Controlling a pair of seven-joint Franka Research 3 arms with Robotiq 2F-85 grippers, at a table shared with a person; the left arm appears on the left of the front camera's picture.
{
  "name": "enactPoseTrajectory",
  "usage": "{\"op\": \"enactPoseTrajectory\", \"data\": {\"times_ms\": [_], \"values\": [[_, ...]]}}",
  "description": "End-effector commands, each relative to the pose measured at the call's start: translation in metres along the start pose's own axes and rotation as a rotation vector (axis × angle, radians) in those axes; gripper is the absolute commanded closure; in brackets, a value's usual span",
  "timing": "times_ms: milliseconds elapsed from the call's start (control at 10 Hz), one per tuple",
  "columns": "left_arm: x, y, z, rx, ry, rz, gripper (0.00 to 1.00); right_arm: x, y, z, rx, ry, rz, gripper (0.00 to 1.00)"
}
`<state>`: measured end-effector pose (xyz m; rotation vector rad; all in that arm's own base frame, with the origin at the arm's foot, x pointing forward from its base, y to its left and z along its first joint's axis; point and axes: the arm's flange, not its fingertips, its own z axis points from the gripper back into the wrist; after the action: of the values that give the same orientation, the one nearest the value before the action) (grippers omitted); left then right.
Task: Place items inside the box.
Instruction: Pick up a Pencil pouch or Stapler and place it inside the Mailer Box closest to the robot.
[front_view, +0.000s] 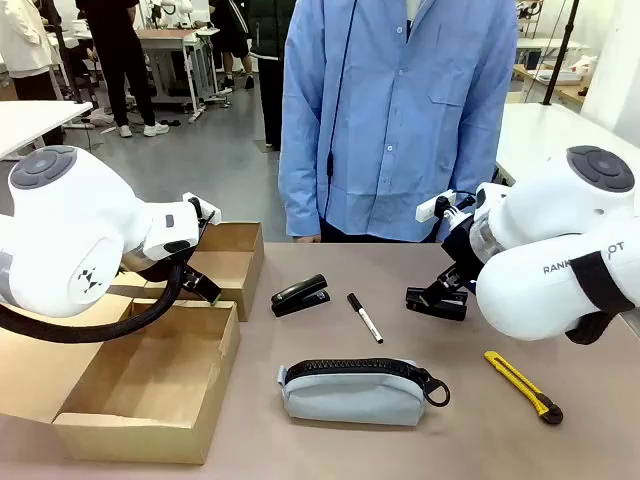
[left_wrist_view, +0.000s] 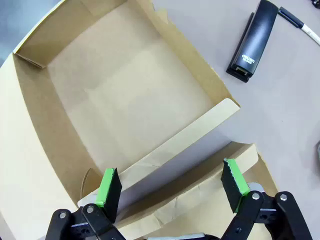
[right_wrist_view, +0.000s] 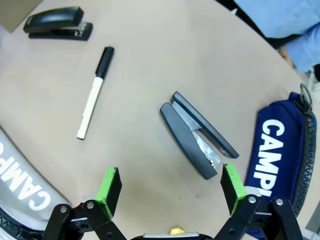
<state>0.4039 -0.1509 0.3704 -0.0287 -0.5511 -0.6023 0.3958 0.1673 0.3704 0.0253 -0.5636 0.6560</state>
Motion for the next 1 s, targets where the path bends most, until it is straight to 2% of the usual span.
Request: {"op": "enactPoseTrajectory", "data": {"times_ms": [0, 900], "values": [[0.0000, 0.0000, 0.0000, 0.000, 0.000, 0.000, 0.00, 0.0002, 0.0000, 0.0002, 0.000, -0.001, 0.000, 0.00], [0.0000, 0.0000, 0.0000, 0.000, 0.000, 0.000, 0.00, 0.0002, 0.0000, 0.0002, 0.000, -0.001, 0.000, 0.00]]}}
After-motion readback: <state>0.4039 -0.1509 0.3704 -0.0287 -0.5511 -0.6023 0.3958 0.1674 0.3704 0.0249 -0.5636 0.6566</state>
